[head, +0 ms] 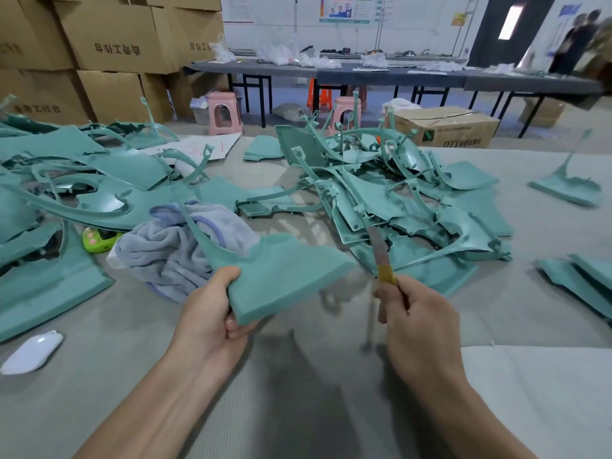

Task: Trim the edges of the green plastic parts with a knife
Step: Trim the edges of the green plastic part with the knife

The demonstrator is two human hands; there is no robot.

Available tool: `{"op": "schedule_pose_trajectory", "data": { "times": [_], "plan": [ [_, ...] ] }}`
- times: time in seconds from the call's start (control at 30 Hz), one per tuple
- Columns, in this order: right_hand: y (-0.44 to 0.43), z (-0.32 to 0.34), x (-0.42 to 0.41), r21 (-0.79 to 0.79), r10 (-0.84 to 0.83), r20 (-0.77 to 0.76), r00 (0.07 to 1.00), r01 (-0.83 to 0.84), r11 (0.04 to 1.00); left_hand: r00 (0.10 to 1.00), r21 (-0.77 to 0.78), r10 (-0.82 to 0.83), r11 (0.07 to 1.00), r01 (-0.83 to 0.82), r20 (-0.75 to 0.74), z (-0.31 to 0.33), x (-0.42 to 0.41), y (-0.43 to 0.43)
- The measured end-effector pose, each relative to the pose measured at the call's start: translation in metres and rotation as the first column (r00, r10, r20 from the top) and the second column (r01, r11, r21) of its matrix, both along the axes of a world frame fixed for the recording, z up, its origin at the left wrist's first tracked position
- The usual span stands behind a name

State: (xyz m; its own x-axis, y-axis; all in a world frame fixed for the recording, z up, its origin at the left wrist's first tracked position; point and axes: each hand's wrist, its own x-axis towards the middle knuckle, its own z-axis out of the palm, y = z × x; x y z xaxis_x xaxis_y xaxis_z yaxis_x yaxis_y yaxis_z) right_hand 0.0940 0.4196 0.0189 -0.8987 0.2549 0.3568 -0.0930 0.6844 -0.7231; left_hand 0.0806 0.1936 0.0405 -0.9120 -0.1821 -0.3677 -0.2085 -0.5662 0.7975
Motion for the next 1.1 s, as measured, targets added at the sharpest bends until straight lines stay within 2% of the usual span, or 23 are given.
{"op": "schedule_pose_trajectory", "data": {
  "times": [0.07, 0.1, 0.13, 0.17, 0.27, 0.33, 0.43, 0.57, 0.63, 0.7, 0.73, 0.8, 0.87, 0.93, 1.0, 1.1],
  "plan": [
    [0.001, -0.001, -0.003, -0.329, 0.099, -0.011, 0.995, -0.097, 0.939, 0.997, -0.018, -0.077, 0.997, 0.077, 0.004, 0.002, -0.001, 0.001],
    [-0.001, 0.002, -0.003, -0.495, 0.178, -0.037, 0.983, -0.172, 0.852, 0.993, -0.034, -0.117, 0.993, 0.117, 0.01, 0.002, -0.001, 0.001],
    [-0.001, 0.005, -0.003, -0.601, 0.266, -0.071, 0.961, -0.254, 0.758, 0.988, -0.044, -0.157, 0.987, 0.157, 0.014, 0.003, 0.0, 0.001],
    [-0.001, 0.007, -0.003, -0.632, 0.374, -0.111, 0.921, -0.355, 0.688, 0.982, -0.048, -0.19, 0.981, 0.19, 0.015, 0.004, 0.0, 0.0],
    [0.004, 0.01, 0.0, -0.488, 0.634, -0.124, 0.763, -0.603, 0.631, 0.973, -0.043, -0.23, 0.972, 0.23, 0.0, 0.003, 0.0, -0.004],
    [0.01, 0.009, 0.0, -0.396, 0.662, -0.053, 0.747, -0.625, 0.673, 0.967, -0.052, -0.254, 0.966, 0.253, -0.006, 0.002, -0.001, -0.009],
    [0.014, 0.005, -0.002, -0.35, 0.634, 0.038, 0.773, -0.584, 0.733, 0.948, -0.088, -0.318, 0.945, 0.316, -0.003, 0.0, -0.001, -0.015],
    [0.018, -0.001, -0.008, -0.263, 0.438, 0.055, 0.897, -0.41, 0.873, 0.935, -0.161, -0.353, 0.923, 0.349, 0.001, -0.002, -0.003, -0.014],
    [0.018, 0.001, -0.006, -0.295, 0.479, 0.041, 0.877, -0.447, 0.844, 0.937, -0.196, -0.35, 0.918, 0.344, 0.005, -0.004, -0.003, -0.012],
    [0.013, 0.002, -0.002, -0.356, 0.589, 0.051, 0.807, -0.536, 0.765, 0.935, -0.224, -0.354, 0.91, 0.348, 0.015, -0.004, -0.002, -0.011],
    [0.011, 0.001, -0.002, -0.345, 0.581, 0.069, 0.811, -0.527, 0.777, 0.934, -0.24, -0.356, 0.906, 0.35, 0.017, -0.003, -0.001, -0.01],
    [0.014, -0.002, -0.008, -0.266, 0.408, 0.079, 0.909, -0.376, 0.888, 0.932, -0.266, -0.363, 0.897, 0.354, 0.018, -0.003, -0.002, -0.011],
    [0.019, -0.002, -0.012, -0.279, 0.267, 0.057, 0.962, -0.242, 0.929, 0.932, -0.276, -0.364, 0.895, 0.351, 0.005, -0.003, -0.001, -0.007],
    [0.021, 0.004, -0.011, -0.428, 0.253, 0.003, 0.967, -0.228, 0.874, 0.943, -0.31, -0.33, 0.902, 0.299, -0.05, -0.005, 0.001, 0.002],
    [0.019, 0.01, -0.006, -0.482, 0.284, -0.041, 0.958, -0.268, 0.834, 0.956, -0.396, -0.248, 0.902, 0.169, -0.158, -0.01, 0.004, 0.012],
    [0.009, 0.012, 0.006, -0.44, 0.354, -0.032, 0.935, -0.331, 0.835, 0.931, -0.625, -0.169, 0.777, -0.076, -0.325, -0.011, 0.01, 0.019]
  ]
}}
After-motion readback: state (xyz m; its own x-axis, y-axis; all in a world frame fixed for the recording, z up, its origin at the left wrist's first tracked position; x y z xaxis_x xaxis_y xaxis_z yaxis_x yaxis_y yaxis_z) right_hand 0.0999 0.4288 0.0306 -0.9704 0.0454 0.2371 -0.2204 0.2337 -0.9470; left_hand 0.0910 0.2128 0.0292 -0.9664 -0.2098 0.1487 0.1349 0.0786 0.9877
